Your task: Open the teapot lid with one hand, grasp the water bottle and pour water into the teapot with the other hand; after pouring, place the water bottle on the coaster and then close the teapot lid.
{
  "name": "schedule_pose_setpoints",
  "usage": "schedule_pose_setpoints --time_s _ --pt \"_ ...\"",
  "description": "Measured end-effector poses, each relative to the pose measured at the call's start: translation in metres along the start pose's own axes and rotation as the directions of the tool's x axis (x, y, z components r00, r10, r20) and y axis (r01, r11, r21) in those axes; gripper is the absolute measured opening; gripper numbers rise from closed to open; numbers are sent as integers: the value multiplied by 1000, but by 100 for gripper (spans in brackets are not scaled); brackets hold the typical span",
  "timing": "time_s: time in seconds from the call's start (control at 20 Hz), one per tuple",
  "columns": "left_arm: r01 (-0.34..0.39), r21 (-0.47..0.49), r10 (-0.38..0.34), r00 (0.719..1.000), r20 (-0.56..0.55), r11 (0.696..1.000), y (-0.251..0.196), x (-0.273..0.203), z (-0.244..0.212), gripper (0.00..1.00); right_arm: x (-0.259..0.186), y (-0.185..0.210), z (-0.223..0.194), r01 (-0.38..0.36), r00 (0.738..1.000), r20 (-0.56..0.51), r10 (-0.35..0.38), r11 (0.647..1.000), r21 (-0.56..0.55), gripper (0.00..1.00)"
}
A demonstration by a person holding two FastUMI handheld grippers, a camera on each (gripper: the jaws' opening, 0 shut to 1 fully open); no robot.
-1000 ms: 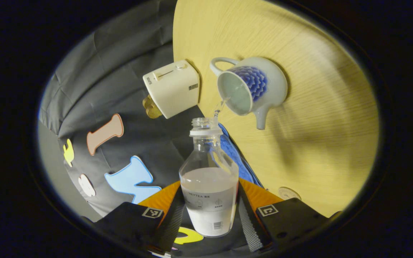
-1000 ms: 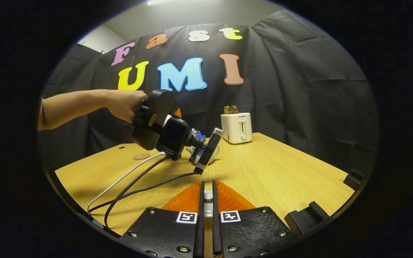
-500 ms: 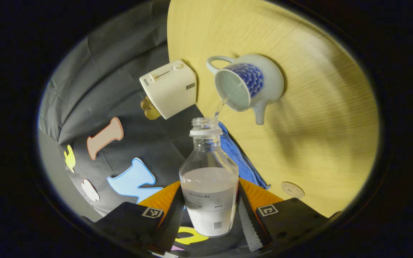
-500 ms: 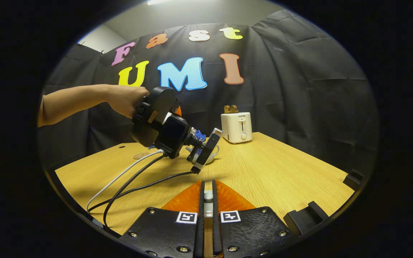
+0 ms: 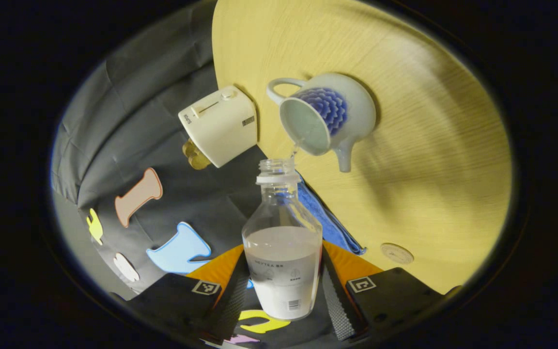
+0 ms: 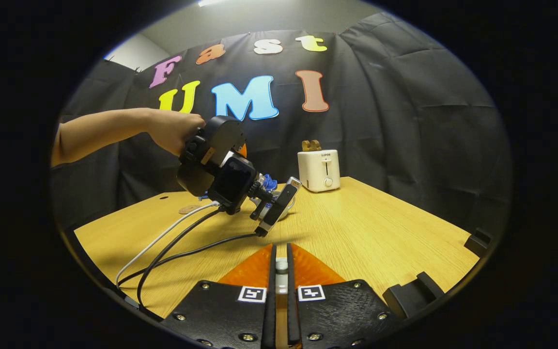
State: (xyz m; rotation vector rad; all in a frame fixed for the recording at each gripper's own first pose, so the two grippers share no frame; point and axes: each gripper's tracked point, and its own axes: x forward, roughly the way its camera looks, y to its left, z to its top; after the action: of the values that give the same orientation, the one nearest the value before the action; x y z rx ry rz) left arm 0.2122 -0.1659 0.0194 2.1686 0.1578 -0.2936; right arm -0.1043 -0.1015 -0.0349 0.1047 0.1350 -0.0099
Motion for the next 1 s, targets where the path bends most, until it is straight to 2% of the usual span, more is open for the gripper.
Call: schedule_pose_setpoints --time_s 0.6,0.75,0.85,1.0 --pt "29 20 -29 1000 4 999 -7 7 13 88 0 1 1 -11 1000 0 11 1000 9 10" --pt "32 10 -32 999 15 999 -7 7 15 73 0 4 1 -16 1000 -1 16 1000 3 10" --pt "28 -11 -28 999 20 1000 -8 8 14 88 1 3 2 -12 1000 -2 12 1000 2 10" --pt "23 -58 -21 999 31 998 -13 8 12 88 2 2 1 -13 1000 -5 13 1000 5 10"
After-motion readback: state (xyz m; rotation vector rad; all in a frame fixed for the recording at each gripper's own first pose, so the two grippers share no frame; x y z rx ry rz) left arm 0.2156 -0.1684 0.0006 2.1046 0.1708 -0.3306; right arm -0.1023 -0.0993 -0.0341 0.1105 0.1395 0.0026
